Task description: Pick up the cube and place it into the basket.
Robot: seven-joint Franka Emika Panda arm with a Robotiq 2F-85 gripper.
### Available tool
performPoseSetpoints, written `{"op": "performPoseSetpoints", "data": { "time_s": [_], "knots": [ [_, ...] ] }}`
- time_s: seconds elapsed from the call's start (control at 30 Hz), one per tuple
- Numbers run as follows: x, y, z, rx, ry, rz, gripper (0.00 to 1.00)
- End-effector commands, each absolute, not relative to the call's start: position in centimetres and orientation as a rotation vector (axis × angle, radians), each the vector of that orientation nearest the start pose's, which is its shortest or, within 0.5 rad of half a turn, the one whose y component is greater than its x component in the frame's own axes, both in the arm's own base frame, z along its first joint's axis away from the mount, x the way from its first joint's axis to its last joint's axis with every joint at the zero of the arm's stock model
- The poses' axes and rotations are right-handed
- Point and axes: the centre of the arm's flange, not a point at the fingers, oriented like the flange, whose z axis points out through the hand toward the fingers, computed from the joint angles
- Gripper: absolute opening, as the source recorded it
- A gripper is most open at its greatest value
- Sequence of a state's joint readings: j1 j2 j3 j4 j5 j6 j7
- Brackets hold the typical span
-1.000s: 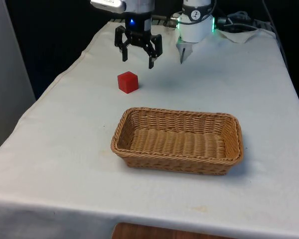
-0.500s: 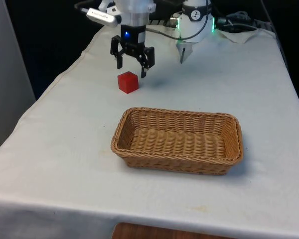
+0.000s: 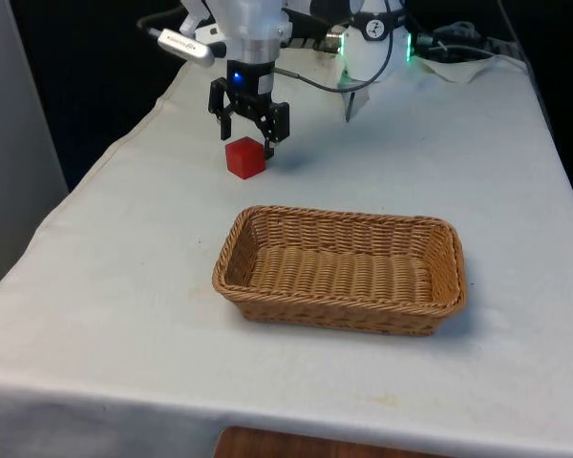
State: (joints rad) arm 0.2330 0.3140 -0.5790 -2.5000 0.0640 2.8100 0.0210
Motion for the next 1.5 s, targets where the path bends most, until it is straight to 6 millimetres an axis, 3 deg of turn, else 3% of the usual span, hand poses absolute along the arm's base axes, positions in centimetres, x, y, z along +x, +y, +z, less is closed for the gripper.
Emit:
{"op": "performPoseSetpoints", "data": {
  "time_s": [0.0, 0.47, 1.47],
  "knots": [
    [44.0, -17.5, 18.9, -3.225, 0.659, -0.054, 1.00],
    [44.1, -17.9, 17.3, -3.236, 0.715, -0.030, 1.00],
    [44.5, -17.8, 17.5, -3.214, 0.778, -0.055, 1.00]
  ]
}}
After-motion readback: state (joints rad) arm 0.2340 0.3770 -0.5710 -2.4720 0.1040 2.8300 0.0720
